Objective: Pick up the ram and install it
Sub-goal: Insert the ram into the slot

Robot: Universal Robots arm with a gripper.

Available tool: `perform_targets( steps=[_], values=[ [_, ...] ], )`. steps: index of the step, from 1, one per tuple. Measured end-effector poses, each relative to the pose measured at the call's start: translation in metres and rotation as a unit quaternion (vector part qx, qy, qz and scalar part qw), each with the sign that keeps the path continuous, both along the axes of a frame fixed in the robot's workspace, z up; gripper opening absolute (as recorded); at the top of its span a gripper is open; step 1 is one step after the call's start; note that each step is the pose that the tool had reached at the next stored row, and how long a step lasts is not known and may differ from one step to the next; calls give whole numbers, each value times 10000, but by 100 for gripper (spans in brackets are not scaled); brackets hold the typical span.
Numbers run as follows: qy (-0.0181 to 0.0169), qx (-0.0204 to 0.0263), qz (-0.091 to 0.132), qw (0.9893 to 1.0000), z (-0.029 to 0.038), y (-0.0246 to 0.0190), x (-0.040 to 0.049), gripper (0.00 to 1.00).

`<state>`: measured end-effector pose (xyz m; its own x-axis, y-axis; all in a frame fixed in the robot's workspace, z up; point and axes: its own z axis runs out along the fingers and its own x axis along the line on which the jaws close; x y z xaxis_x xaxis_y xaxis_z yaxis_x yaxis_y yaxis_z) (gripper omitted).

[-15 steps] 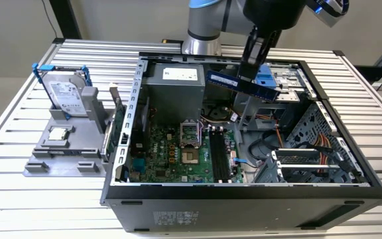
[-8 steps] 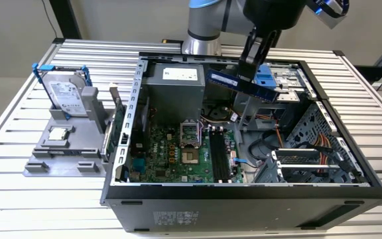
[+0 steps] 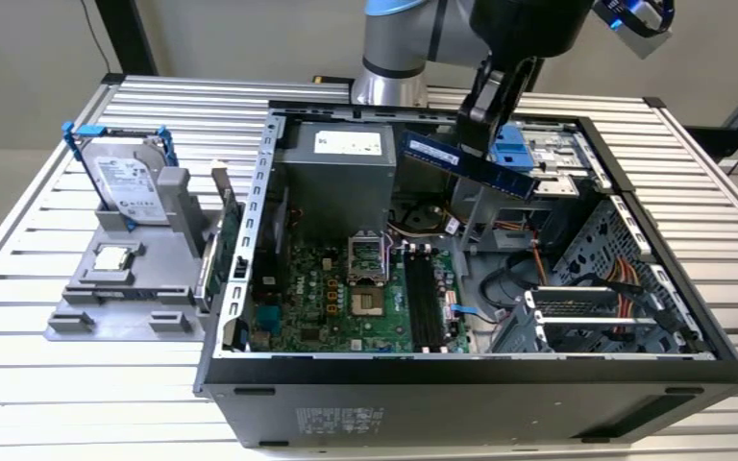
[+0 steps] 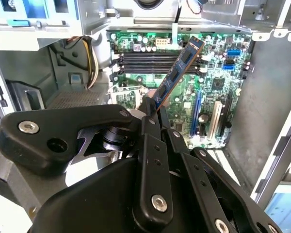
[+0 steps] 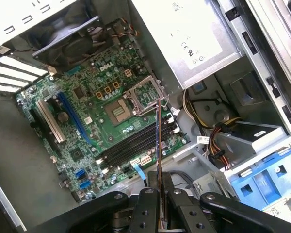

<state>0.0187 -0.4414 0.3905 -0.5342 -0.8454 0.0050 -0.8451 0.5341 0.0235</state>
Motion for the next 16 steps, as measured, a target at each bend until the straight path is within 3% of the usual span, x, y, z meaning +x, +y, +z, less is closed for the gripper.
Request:
perform_targets(
  steps=[9, 16],
  values=[
    [0, 0, -342, 9994, 0, 0, 0, 0],
    [0, 0, -638, 9980, 0, 0, -1, 0]
  ],
)
